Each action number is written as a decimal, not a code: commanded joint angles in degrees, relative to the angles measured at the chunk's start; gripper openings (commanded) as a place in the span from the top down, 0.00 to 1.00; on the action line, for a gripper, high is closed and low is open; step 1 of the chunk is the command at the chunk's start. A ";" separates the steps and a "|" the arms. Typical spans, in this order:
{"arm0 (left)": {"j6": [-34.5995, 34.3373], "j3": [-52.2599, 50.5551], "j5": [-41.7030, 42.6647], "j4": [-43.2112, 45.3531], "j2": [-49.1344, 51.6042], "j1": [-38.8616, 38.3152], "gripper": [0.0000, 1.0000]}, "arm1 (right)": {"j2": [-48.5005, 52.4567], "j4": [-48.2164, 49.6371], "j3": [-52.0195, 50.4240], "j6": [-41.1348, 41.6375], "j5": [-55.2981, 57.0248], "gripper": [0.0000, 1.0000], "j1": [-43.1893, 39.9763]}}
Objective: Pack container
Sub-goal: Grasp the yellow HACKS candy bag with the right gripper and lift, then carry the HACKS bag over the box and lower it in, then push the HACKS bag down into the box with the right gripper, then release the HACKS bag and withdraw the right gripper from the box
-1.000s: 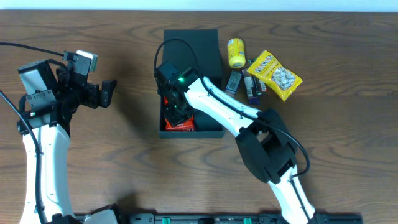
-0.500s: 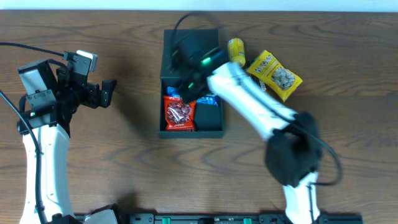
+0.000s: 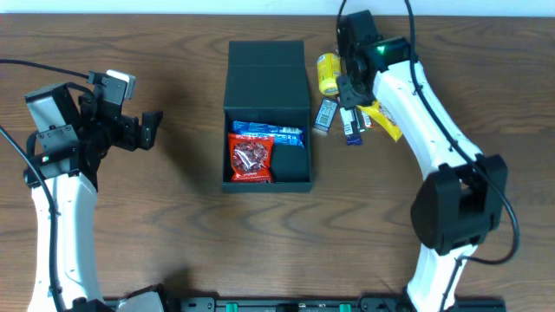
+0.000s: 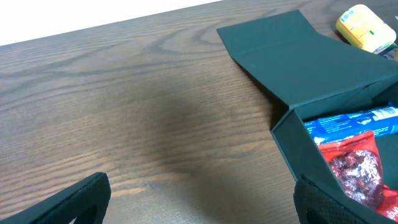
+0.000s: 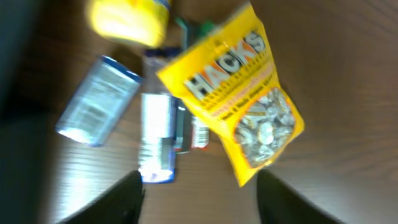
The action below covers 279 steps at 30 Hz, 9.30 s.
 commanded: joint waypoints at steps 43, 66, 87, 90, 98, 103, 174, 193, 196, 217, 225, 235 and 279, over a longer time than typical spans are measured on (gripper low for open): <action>-5.46 1.44 0.44 0.00 0.20 0.35 0.05 | 9.84 15.93 -9.05 -23.52 -10.27 0.71 -16.74; -5.42 1.44 0.39 0.44 0.20 0.37 0.05 | -0.20 3.23 1.70 9.31 -10.21 0.98 -9.79; -3.58 1.44 0.87 0.22 0.20 0.37 0.05 | 0.04 -2.75 2.45 45.20 -10.25 0.98 22.80; -3.21 1.44 0.87 0.09 0.20 0.35 0.05 | 1.88 -2.51 2.45 46.34 -10.25 0.98 25.07; -2.78 1.44 0.87 -0.02 0.20 0.37 0.05 | 5.77 -0.20 2.45 48.41 -14.78 0.98 27.82; -1.49 1.44 0.92 -0.11 0.20 0.35 0.05 | 6.08 -0.20 2.45 49.09 -15.43 0.98 28.50; -1.55 1.44 0.87 -1.75 0.20 0.35 0.05 | 9.84 12.24 -4.39 22.05 -25.94 0.98 27.39; -1.51 1.44 0.81 -1.73 0.20 0.35 0.05 | 5.73 14.53 2.84 17.94 -21.38 0.98 26.03; -1.51 1.44 0.81 -1.70 0.20 0.35 0.05 | 6.95 15.34 2.84 18.18 -19.61 0.98 26.01; -1.49 1.44 0.79 -1.68 0.20 0.35 0.05 | 14.10 20.85 3.02 19.91 -20.31 0.98 25.88; -1.49 1.44 0.79 -1.68 0.20 0.35 0.05 | 5.88 18.47 3.34 19.37 -20.35 0.98 24.94; -1.53 1.44 0.81 -1.68 0.20 0.35 0.05 | -0.50 16.50 3.28 16.63 -19.02 0.99 24.50; -1.53 1.44 0.81 -1.73 0.20 0.35 0.05 | 5.60 18.78 3.30 16.96 -26.38 0.98 23.76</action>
